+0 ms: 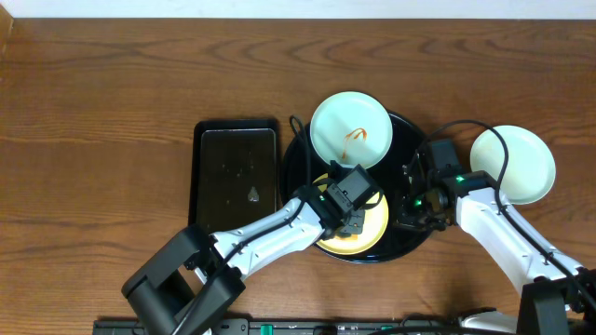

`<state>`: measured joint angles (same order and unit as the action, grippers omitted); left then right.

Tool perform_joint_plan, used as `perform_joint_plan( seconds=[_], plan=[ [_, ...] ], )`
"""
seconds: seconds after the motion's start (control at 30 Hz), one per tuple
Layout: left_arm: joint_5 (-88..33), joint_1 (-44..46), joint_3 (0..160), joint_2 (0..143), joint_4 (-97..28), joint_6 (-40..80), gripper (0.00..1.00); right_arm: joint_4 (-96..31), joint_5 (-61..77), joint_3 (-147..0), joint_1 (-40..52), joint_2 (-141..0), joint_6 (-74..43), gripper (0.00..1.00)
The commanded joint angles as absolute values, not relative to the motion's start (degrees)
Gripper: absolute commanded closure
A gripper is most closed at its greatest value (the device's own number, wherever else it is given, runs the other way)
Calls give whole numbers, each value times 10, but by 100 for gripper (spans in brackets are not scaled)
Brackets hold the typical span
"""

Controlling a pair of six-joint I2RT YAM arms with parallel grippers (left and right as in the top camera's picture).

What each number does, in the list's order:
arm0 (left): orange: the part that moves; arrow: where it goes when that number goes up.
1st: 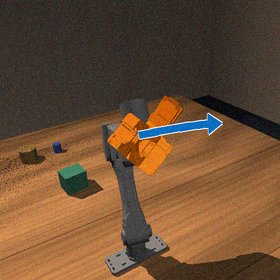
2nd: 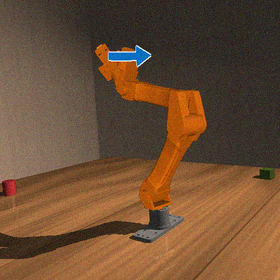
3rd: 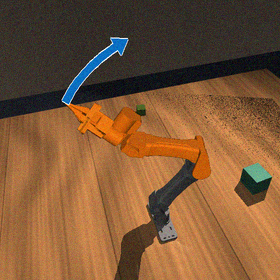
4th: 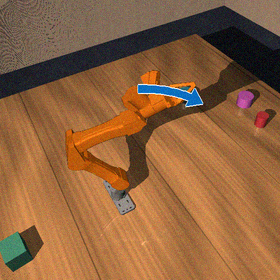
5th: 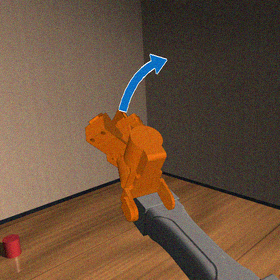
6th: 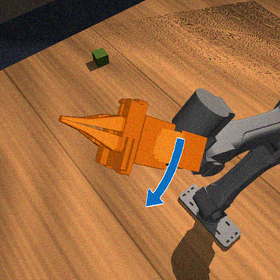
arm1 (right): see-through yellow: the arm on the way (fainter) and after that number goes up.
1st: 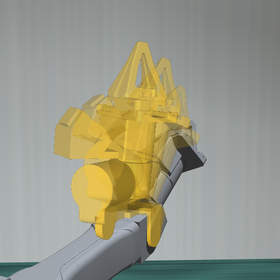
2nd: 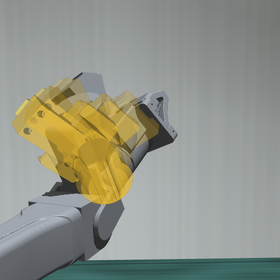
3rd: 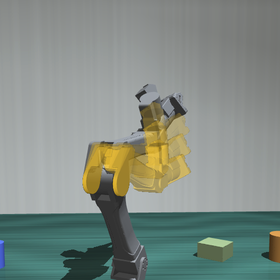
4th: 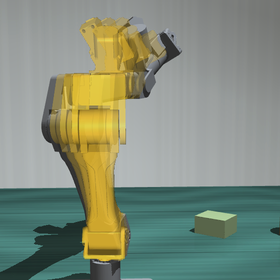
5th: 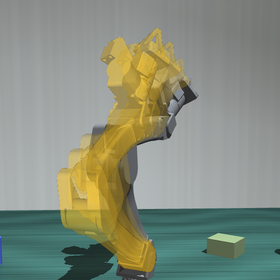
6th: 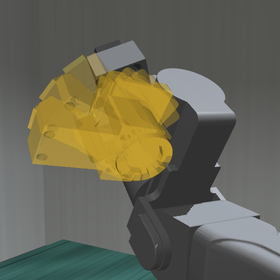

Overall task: Clean dirty plates on tray and stack at the side
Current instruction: 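Scrub the yellow plate with the sponge held in left gripper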

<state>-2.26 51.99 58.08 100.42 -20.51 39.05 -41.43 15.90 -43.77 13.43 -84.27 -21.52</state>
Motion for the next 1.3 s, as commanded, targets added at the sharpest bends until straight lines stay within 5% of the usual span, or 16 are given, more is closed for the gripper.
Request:
perform_joint_plan(
  seconds=[0.0,0.1,0.47,0.9,1.27],
  plan=[
    [11,508,579,1007,-207,395,92,-400,151,-420,140,-839,-223,99],
    [11,508,579,1007,-207,395,92,-384,155,-414,140,-839,-223,78],
    [7,508,579,1007,-211,395,92,-336,170,-414,140,-839,-223,71],
    [7,508,579,1007,-216,396,92,-310,169,-409,184,-871,-223,75],
    [36,508,579,1007,-224,395,92,-297,163,-409,185,-930,-227,99]
  ],
)
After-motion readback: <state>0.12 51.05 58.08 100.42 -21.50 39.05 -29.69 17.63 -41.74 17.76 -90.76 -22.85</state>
